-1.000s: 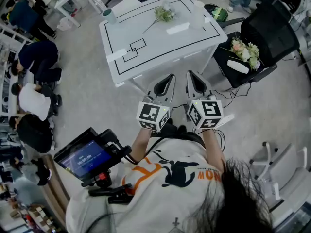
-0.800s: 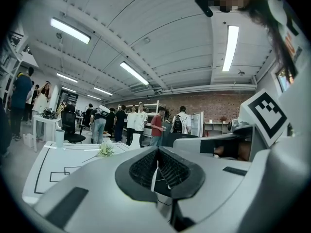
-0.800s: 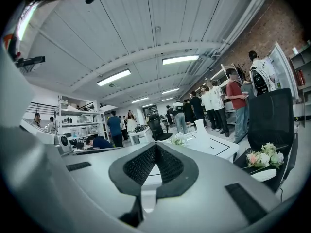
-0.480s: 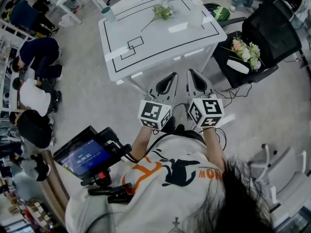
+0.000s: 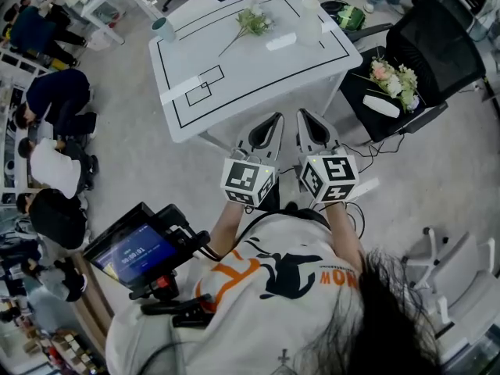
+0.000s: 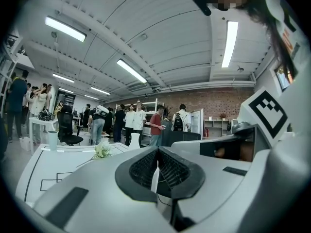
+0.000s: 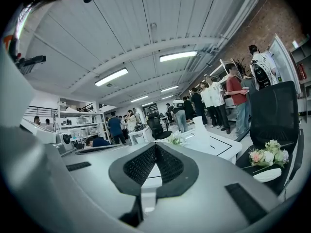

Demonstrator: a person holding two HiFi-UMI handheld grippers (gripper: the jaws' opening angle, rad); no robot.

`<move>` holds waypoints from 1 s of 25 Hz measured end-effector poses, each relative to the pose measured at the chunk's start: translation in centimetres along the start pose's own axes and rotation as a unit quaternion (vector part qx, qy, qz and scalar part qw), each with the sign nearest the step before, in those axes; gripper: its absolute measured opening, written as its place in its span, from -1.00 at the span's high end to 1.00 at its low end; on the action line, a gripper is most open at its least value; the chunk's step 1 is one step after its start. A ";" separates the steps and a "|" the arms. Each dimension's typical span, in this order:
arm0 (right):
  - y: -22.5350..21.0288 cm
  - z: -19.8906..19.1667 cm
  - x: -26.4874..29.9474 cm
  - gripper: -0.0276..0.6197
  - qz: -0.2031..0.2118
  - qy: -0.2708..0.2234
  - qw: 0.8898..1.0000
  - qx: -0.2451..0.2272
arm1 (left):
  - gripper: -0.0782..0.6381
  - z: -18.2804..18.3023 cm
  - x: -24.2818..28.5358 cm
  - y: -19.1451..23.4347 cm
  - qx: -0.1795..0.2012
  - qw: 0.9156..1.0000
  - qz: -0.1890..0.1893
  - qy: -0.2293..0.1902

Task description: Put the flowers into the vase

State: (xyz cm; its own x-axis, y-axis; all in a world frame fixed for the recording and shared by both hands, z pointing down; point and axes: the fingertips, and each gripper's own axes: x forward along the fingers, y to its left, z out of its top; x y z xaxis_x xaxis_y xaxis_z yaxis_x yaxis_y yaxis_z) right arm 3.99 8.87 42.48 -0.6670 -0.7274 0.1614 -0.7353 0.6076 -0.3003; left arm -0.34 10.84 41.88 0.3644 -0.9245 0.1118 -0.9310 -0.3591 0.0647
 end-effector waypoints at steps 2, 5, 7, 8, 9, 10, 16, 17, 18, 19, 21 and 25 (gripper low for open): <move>-0.4 0.1 1.5 0.88 -0.003 0.001 1.000 0.002 | 0.75 -0.2 1.1 1.1 0.002 1.000 -0.005 0.002; -1.1 0.2 3.1 0.88 -0.008 0.003 1.000 0.002 | 0.75 -0.1 2.4 2.2 0.006 1.000 -0.010 0.001; -1.4 0.4 4.2 0.88 -0.013 0.003 1.000 0.005 | 0.75 0.0 3.2 3.2 0.007 1.000 -0.013 0.001; -1.5 0.5 5.2 0.88 -0.015 0.003 1.000 0.008 | 0.75 0.1 3.7 4.1 0.006 1.000 -0.015 0.001; -1.6 0.6 6.4 0.88 -0.017 0.003 1.000 0.012 | 0.75 0.2 4.4 5.2 0.004 1.000 -0.016 0.002; -1.7 0.8 7.8 0.88 -0.019 0.004 1.000 0.016 | 0.75 0.4 5.1 6.5 0.001 1.000 -0.018 0.002; -1.4 1.5 14.6 0.88 -0.030 0.015 0.999 0.019 | 0.75 1.2 8.5 13.5 -0.006 1.000 -0.021 0.005; -1.5 1.7 15.6 0.88 -0.032 0.017 0.999 0.019 | 0.75 1.4 9.0 14.4 -0.008 1.000 -0.022 0.006; -1.5 1.8 16.6 0.88 -0.034 0.019 0.999 0.019 | 0.75 1.4 9.4 15.3 -0.009 1.000 -0.023 0.007; -1.5 1.9 17.6 0.88 -0.036 0.021 0.999 0.018 | 0.75 1.5 9.9 16.2 -0.010 1.000 -0.024 0.008; -1.5 2.1 19.5 0.88 -0.039 0.024 0.999 0.019 | 0.75 1.4 10.8 18.0 -0.013 0.999 -0.027 0.011; -1.7 2.2 23.0 0.88 -0.046 0.034 0.998 0.019 | 0.75 1.1 12.4 21.1 -0.022 0.999 -0.032 0.018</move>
State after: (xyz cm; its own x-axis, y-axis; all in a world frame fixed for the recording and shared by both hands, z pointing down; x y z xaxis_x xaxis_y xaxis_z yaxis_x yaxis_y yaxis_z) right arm -9.83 -9.61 44.63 -0.6037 -0.7560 0.2528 -0.7901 0.5252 -0.3161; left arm -15.44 -8.36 43.53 0.4252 -0.8940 0.1413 -0.9039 -0.4115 0.1168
